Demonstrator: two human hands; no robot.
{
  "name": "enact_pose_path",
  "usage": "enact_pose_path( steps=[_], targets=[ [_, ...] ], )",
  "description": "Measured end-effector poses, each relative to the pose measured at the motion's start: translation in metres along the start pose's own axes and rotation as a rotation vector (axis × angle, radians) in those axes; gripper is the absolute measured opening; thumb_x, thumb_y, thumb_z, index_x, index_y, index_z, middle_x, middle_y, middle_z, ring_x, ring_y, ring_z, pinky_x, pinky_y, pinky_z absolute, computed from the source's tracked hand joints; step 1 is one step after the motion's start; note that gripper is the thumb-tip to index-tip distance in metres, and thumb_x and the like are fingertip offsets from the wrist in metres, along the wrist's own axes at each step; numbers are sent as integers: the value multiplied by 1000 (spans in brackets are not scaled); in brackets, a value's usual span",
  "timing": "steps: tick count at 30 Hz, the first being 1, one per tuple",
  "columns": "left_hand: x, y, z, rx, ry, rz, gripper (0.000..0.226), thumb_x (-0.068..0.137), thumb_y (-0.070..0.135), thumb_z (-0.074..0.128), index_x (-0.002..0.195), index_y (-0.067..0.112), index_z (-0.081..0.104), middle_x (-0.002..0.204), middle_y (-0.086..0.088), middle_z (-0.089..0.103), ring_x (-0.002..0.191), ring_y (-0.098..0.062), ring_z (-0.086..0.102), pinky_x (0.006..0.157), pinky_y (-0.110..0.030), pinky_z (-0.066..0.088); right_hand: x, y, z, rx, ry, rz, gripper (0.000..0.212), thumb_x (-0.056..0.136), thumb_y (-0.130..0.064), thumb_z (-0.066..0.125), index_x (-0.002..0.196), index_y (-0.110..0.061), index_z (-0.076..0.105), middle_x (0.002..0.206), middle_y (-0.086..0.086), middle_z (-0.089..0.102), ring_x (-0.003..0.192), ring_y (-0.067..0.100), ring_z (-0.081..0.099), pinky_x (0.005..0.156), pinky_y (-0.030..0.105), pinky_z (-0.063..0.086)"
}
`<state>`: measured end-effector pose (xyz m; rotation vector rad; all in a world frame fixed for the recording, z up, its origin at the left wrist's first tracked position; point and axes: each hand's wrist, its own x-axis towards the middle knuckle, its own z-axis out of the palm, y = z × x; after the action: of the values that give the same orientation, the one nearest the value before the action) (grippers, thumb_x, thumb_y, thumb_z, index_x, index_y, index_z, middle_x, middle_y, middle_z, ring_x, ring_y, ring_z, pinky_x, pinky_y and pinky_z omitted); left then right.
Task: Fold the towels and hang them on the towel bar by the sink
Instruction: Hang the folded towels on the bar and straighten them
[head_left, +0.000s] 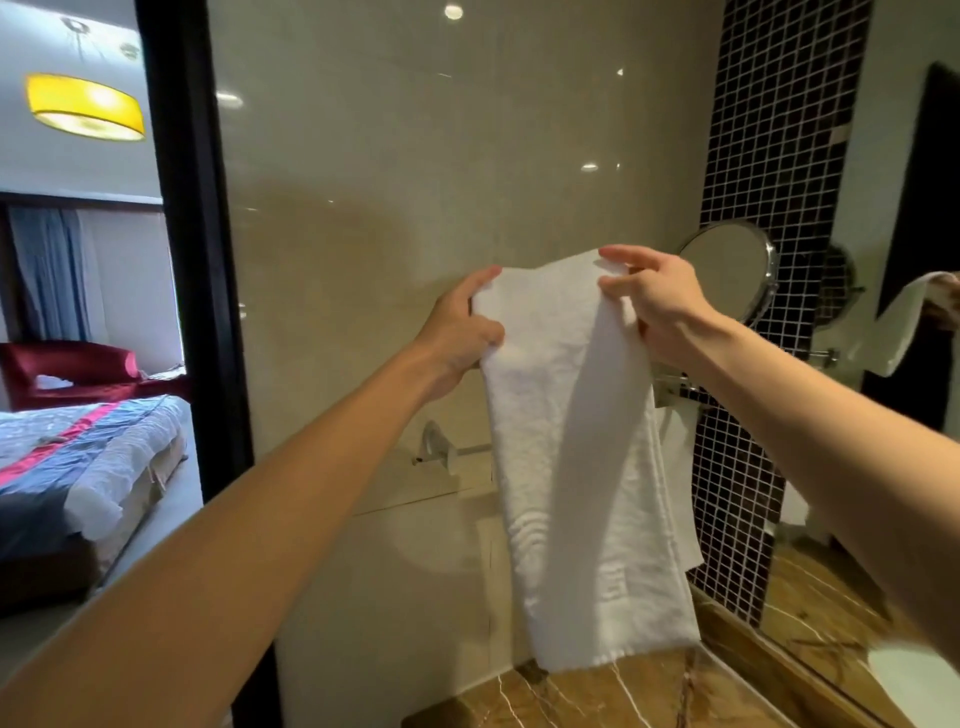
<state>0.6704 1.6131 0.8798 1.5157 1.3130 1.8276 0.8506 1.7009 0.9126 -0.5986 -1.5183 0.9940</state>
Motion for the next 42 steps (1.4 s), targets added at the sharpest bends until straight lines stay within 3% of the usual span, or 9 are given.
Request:
enact_pose_path(
  steps=[5, 10, 17, 22, 25, 31, 35, 39, 42],
  targets=[
    [35, -2, -5, 16, 10, 30, 82, 66, -18, 49, 140, 16, 43, 137, -13, 49, 103, -22, 56, 55, -21, 48, 38, 5, 9, 11, -31, -32, 43, 84, 7, 59, 121, -14, 64, 107, -9, 62, 81, -8, 55, 62, 8, 46],
    [60, -31, -11, 79, 28, 18, 82, 70, -24, 47, 140, 19, 43, 138, -15, 48, 102, -22, 55, 59, -23, 47, 66, 39, 19, -10, -56, 0, 44, 85, 8, 57, 124, -9, 62, 113, -4, 58, 103, 11, 56, 83, 20, 46],
    [65, -83, -13, 245, 18, -62, 88, 62, -12, 54, 142, 23, 42, 137, -10, 48, 116, -23, 55, 87, -29, 49, 80, 103, 35, -63, -67, 102, 41, 85, 4, 58, 120, -14, 65, 103, -4, 59, 85, 13, 61, 57, 17, 47],
    [63, -112, -21, 318, 9, -144, 89, 68, -14, 51, 144, 29, 37, 142, -9, 44, 119, -23, 52, 84, -25, 48, 83, 140, 44, -164, -136, 229, 37, 84, 6, 57, 116, -10, 66, 100, 14, 62, 78, 26, 56, 63, 31, 42],
    [58, -121, -22, 359, -10, -211, 94, 69, -12, 51, 149, 32, 26, 148, -3, 34, 112, -18, 52, 72, -22, 50, 80, 154, 49, -212, -177, 300, 36, 84, 9, 55, 114, -8, 66, 91, 11, 60, 68, 18, 55, 50, 18, 45],
    [46, -129, -19, 399, -32, -392, 94, 76, -8, 47, 151, 36, 11, 154, -1, 23, 81, -9, 55, 62, -28, 50, 71, 178, 56, -296, -259, 412, 35, 87, 12, 50, 116, -1, 64, 107, 16, 59, 96, 27, 57, 86, 34, 51],
    [40, -128, -19, 315, -73, -614, 76, 79, -13, 40, 145, 18, 24, 121, -16, 42, 74, -26, 49, 62, -34, 40, 65, 187, 57, -404, -367, 530, 27, 90, 8, 48, 111, 4, 64, 112, 20, 60, 95, 30, 58, 87, 39, 52],
    [33, -126, -17, 318, -20, -678, 26, 77, -19, 39, 96, -1, 42, 79, -10, 36, 57, -21, 36, 49, -27, 36, 61, 190, 55, -463, -428, 617, 25, 88, 8, 52, 112, 6, 62, 115, 23, 60, 97, 31, 60, 89, 40, 53],
    [33, -131, -14, 321, 64, -645, 33, 79, -18, 46, 109, -4, 46, 77, -11, 40, 57, -22, 44, 49, -28, 42, 63, 192, 58, -477, -335, 538, 31, 85, 8, 57, 116, 8, 59, 116, 24, 59, 104, 36, 59, 93, 44, 52]
  ],
)
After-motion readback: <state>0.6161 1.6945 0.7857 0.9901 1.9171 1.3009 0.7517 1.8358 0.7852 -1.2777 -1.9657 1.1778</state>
